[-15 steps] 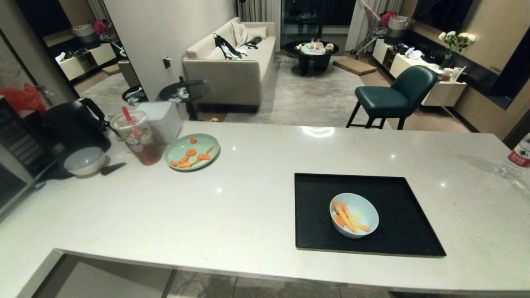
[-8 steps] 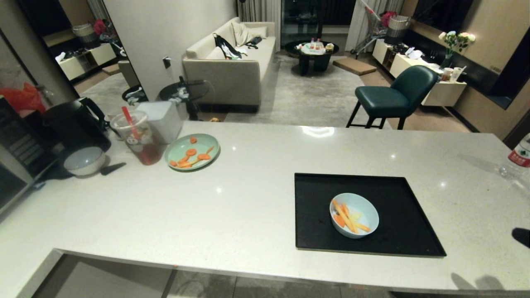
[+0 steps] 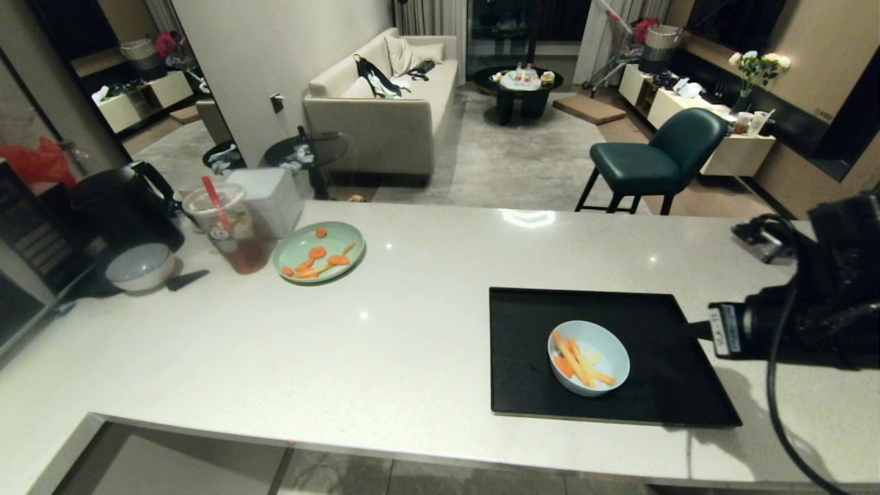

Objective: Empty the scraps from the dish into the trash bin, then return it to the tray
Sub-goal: Pick up the bowl with leftover food

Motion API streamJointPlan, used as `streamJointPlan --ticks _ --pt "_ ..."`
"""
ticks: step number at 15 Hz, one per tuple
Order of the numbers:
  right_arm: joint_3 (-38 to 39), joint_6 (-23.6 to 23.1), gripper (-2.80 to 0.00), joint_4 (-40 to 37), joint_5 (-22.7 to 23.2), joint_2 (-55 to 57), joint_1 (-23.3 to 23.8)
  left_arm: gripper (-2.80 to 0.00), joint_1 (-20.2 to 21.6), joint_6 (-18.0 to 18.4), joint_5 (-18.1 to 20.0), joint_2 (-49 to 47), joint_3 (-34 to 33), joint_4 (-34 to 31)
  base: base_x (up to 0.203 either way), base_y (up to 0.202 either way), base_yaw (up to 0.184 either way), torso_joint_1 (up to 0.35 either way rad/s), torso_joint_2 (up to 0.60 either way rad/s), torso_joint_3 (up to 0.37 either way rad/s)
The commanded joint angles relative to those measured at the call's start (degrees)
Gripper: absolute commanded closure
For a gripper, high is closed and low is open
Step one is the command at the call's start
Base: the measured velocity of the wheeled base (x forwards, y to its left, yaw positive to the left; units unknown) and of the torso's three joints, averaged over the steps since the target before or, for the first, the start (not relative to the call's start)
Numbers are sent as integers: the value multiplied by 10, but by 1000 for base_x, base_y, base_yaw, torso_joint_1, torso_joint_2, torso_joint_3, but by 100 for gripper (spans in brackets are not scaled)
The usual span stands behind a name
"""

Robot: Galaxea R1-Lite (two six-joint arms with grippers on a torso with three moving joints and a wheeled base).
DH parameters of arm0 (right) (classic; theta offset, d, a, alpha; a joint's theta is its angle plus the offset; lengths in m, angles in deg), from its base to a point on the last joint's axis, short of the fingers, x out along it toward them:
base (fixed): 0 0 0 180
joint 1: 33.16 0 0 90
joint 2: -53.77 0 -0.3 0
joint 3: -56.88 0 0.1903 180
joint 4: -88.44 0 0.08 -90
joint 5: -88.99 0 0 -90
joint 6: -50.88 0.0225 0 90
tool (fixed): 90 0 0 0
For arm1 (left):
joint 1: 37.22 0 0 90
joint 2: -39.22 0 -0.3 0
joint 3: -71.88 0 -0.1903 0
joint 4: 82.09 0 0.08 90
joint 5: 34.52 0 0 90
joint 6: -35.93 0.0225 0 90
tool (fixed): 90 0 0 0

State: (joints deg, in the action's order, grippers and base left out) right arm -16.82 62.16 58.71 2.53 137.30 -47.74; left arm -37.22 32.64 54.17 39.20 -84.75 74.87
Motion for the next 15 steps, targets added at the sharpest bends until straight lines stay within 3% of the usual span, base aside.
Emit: streamJointPlan --ticks 1,6,10,15 --pt "-81 35 -280 -24 -8 126 -26 0 0 -1 0 0 0 0 0 0 0 0 0 0" --pt "-186 44 -280 -102 -14 204 -36 0 0 -1 0 -1 0 0 0 0 0 0 0 0" --pt "-172 43 -280 -107 -15 208 -31 0 0 -1 0 -1 0 0 0 0 0 0 0 0" --pt "-155 43 -280 -114 -16 210 16 0 0 -1 0 0 0 0 0 0 0 0 0 0"
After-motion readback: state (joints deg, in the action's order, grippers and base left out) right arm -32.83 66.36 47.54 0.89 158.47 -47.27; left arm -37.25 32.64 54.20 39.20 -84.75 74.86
